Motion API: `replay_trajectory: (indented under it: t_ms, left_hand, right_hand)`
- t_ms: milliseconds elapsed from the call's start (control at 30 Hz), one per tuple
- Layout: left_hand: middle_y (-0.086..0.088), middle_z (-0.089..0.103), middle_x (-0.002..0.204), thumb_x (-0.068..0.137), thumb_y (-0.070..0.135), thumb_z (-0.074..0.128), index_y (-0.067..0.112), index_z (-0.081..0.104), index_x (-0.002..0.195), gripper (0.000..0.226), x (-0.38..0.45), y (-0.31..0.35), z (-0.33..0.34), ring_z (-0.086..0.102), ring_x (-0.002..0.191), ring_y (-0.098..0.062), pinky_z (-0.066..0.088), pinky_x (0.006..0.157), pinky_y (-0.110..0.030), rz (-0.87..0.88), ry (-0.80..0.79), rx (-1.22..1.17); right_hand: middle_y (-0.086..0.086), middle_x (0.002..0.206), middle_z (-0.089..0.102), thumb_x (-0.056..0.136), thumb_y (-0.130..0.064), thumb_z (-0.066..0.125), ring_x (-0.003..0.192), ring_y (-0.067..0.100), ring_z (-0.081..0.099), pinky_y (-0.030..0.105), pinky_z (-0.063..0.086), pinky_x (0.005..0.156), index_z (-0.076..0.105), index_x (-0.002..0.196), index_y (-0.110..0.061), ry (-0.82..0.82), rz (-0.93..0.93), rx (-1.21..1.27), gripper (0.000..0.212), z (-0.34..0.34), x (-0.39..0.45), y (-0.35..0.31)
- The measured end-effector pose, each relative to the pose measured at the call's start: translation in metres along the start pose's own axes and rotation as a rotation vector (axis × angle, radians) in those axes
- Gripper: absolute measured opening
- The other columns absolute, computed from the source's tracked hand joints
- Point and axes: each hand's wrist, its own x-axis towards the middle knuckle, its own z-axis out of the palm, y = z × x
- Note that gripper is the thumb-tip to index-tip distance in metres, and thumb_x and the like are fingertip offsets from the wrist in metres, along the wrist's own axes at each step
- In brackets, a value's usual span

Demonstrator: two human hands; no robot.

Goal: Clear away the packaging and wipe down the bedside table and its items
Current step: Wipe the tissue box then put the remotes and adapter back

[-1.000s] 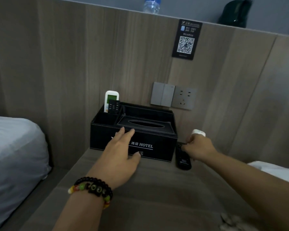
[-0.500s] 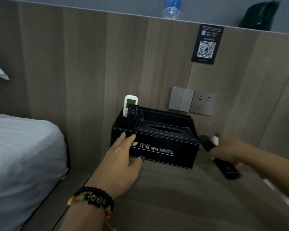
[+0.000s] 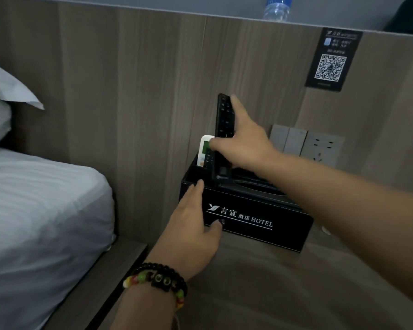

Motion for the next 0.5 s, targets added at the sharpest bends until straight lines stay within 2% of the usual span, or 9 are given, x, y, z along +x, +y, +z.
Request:
replay_trajectory:
  t_ms: [100,167,233,300,400,500]
  left_hand:
    - [0.010,-0.007,0.161,0.096,0.026,0.053,0.029,-0.006,0.152,0.082,0.005,-0.004,0.004,0.000,0.145,-0.002,0.004,0.106,-0.013,0.009,0.005,-0.009]
    - [0.010,-0.012,0.160,0.096,0.026,0.053,0.030,-0.008,0.152,0.083,0.009,-0.008,0.006,-0.003,0.145,-0.002,0.003,0.104,-0.012,-0.005,-0.001,-0.015]
    - [0.009,-0.014,0.160,0.096,0.026,0.054,0.028,-0.011,0.151,0.085,0.013,-0.010,0.008,-0.005,0.145,-0.003,0.002,0.104,-0.012,-0.021,-0.015,-0.021]
    - [0.008,-0.014,0.160,0.096,0.025,0.054,0.027,-0.013,0.151,0.087,0.015,-0.010,0.011,-0.007,0.146,-0.005,0.002,0.110,-0.016,-0.028,-0.033,-0.019]
    - [0.006,-0.014,0.160,0.096,0.023,0.054,0.026,-0.013,0.151,0.087,0.017,-0.008,0.014,-0.009,0.147,-0.010,0.003,0.118,-0.026,-0.049,-0.060,-0.024]
    - [0.006,-0.014,0.160,0.096,0.024,0.053,0.025,-0.010,0.152,0.085,0.018,-0.007,0.016,-0.008,0.147,-0.011,0.004,0.118,-0.027,-0.062,-0.066,-0.033]
  right_hand:
    - [0.008,0.109,0.058,0.073,-0.031,0.067,0.091,0.023,0.060,0.040,0.055,0.079,-0.008,0.149,-0.044,0.195,-0.147,0.114,0.108,0.041,0.010,0.016]
    - [0.007,0.116,0.053,0.078,-0.027,0.068,0.096,0.017,0.056,0.037,0.052,0.083,-0.010,0.149,-0.043,0.290,-0.180,0.204,0.108,0.054,0.014,0.023]
    - [0.005,0.125,0.048,0.082,-0.023,0.071,0.104,0.010,0.049,0.030,0.043,0.088,-0.009,0.151,-0.039,0.343,-0.153,0.243,0.106,0.061,0.016,0.029]
    - [0.005,0.131,0.049,0.081,-0.024,0.073,0.114,0.014,0.052,0.035,0.046,0.096,-0.005,0.151,-0.038,0.366,-0.129,0.283,0.106,0.069,0.016,0.038]
    - [0.009,0.122,0.057,0.076,-0.025,0.076,0.110,0.023,0.060,0.047,0.052,0.094,-0.003,0.149,-0.041,0.429,-0.077,0.272,0.109,0.081,0.015,0.049]
    - [0.010,0.117,0.057,0.075,-0.019,0.078,0.106,0.022,0.060,0.045,0.053,0.091,-0.001,0.151,-0.038,0.451,-0.103,0.227,0.111,0.084,0.016,0.056]
